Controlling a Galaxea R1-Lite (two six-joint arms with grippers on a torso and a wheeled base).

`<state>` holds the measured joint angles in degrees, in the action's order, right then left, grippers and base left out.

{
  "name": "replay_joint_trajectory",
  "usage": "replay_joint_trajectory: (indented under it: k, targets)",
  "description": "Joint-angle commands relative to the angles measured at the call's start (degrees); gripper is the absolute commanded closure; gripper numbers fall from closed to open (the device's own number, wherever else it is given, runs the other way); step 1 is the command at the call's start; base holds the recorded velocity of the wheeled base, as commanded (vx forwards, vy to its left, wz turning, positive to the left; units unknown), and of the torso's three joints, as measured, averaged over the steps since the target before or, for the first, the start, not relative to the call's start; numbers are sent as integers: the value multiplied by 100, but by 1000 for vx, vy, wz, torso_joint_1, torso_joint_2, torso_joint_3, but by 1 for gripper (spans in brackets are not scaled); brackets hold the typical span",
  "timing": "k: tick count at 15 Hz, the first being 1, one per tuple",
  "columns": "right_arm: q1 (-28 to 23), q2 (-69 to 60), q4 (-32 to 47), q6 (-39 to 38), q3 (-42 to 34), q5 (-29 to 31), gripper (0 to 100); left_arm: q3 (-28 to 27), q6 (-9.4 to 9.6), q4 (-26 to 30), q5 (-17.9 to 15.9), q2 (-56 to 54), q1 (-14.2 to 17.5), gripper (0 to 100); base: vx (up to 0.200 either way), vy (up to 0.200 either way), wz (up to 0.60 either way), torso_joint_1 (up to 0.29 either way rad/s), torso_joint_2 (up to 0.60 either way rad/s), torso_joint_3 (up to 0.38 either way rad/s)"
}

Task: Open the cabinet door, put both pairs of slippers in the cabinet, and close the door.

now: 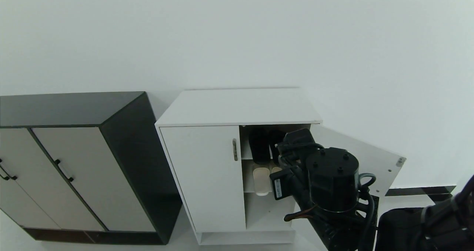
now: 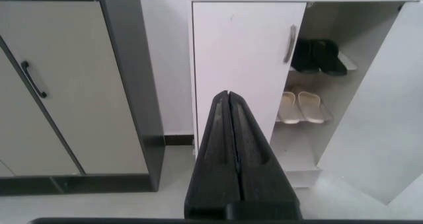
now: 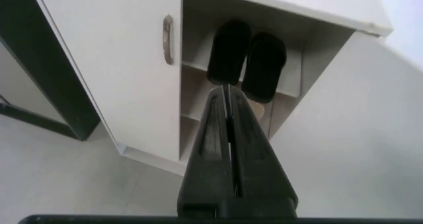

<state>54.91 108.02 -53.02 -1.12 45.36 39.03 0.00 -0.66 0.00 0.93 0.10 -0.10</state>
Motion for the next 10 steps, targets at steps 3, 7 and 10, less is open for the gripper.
replay_joint_trajectory:
  k: [3, 7, 10]
  targets:
    - [3, 8, -561, 200, -300, -27, 100, 0, -13, 0, -5, 8, 1, 100, 0, 0, 0, 242, -546, -310]
    - [3, 149, -991, 464, -335, -36, 100, 0, -31, 0, 4, 8, 1, 100, 0, 0, 0, 63, -138, -79]
    - [-6, 149, -991, 473, -344, -107, 100, 0, -31, 0, 4, 8, 1, 100, 0, 0, 0, 0, 0, 0]
